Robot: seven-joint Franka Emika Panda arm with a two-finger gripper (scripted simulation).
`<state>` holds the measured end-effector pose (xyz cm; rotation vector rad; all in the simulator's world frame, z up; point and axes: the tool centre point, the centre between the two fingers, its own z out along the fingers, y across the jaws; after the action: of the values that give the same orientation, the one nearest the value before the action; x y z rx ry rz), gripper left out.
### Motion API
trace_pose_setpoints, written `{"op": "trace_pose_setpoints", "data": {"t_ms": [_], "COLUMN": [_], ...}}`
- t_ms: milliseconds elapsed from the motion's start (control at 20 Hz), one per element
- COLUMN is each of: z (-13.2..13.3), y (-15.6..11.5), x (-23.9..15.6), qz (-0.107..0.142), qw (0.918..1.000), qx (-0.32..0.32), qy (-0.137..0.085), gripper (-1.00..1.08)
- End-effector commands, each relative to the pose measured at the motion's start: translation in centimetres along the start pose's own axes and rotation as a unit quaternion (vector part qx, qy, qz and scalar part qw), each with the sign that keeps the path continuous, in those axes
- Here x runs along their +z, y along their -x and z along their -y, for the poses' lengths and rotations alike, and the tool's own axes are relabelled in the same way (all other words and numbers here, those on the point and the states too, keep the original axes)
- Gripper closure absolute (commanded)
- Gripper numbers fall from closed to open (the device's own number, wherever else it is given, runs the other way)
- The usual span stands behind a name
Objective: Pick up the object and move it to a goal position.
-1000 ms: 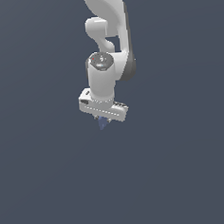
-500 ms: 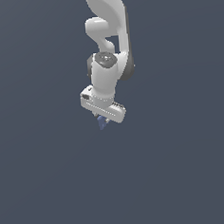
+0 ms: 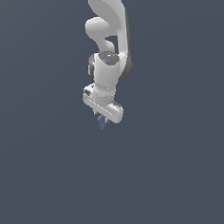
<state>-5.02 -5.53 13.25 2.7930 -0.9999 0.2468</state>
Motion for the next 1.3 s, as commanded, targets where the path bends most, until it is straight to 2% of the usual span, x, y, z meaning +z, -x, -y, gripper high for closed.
{"op": "trace_pose_setpoints", "data": {"t_ms": [0, 600, 1250], "z": [-0.2, -0.7, -0.7], "y": [0.2, 0.9, 1.0], "x": [0.1, 0.2, 1.2], "qz": [-0.008, -0.029, -0.031], "qw": [0.9997, 0.9957, 0.995], "qx": [0.022, 0.087, 0.094], "qy": [-0.001, -0.008, -0.009], "gripper": [-0.2, -0.2, -0.2]}}
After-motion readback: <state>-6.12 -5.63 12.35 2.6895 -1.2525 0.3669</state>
